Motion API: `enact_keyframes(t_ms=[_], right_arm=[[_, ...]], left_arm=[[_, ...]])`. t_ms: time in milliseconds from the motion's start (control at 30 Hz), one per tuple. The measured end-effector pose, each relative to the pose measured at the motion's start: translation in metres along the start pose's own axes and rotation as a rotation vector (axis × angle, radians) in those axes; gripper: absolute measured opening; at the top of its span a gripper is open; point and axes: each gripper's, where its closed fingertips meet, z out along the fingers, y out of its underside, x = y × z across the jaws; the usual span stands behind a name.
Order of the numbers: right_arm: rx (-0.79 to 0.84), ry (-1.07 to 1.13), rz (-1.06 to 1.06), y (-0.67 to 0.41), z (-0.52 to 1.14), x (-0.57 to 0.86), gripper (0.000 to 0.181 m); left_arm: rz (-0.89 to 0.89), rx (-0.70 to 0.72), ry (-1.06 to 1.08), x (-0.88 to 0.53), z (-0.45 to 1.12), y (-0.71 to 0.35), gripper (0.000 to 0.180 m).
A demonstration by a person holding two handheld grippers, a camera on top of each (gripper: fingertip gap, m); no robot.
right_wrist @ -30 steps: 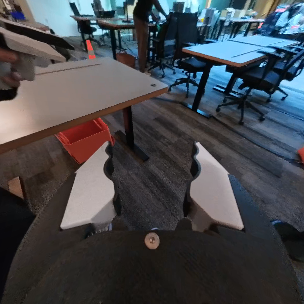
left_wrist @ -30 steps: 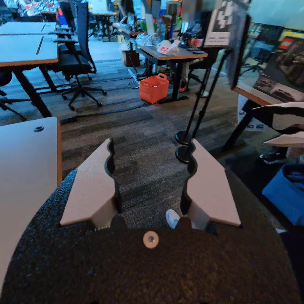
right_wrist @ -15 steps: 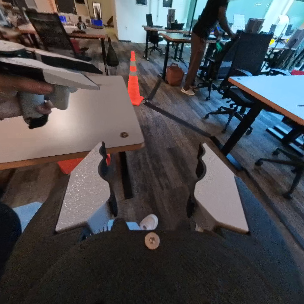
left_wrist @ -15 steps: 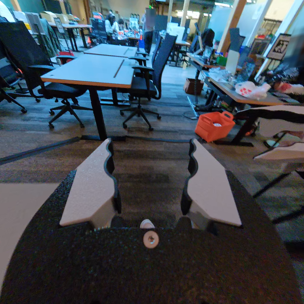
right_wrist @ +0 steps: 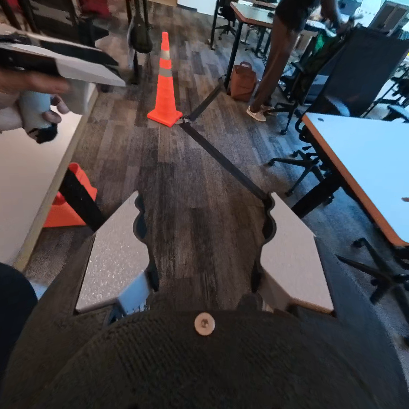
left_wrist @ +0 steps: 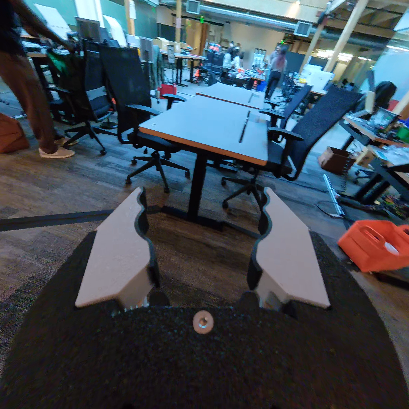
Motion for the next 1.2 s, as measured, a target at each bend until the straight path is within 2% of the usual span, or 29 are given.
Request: enact_keyframes(t_ms=[167, 267, 367, 467, 633, 800, 967, 1067, 1200], right_arm=[[-0.079, -0.102, 0.005, 0.022, 0.101, 0.077, 0.107], [-0.062, -0.16, -0.023, 0.01, 0.176, 0.117, 0.106], [-0.002, -0.267, -0.021, -0.021, 0.268, 0.146, 0.085], [0.082, -0.371, 0.05, -0.074, 0.368, 0.157, 0.102], [0.105, -0.561, -0.027, -0.156, 0.517, 0.125, 0.117], [0.173, -0.636, -0.1, -0.237, 0.642, 0.078, 0.114], [0.181, -0.651, -0.111, -0.289, 0.762, 0.033, 0.116], [0.142, -0.623, -0.122, -0.312, 0.837, 0.016, 0.117], [0.113, -0.63, -0.136, -0.351, 0.924, -0.007, 0.118]], left_arm=[[-0.043, 0.006, -0.151, -0.084, 0.068, -0.008, 0.107], [-0.08, 0.014, -0.276, -0.142, 0.097, -0.01, 0.108], [-0.07, -0.005, -0.417, -0.209, 0.118, -0.018, 0.111], [-0.099, 0.009, -0.548, -0.275, 0.128, -0.041, 0.111], [-0.142, -0.009, -0.724, -0.368, 0.127, -0.067, 0.111], [-0.13, -0.028, -0.86, -0.478, 0.113, -0.064, 0.113], [-0.152, 0.013, -0.887, -0.611, 0.116, -0.069, 0.115], [-0.194, 0.027, -0.841, -0.696, 0.13, -0.086, 0.115], [-0.151, 0.019, -0.778, -0.798, 0.148, -0.12, 0.115]])
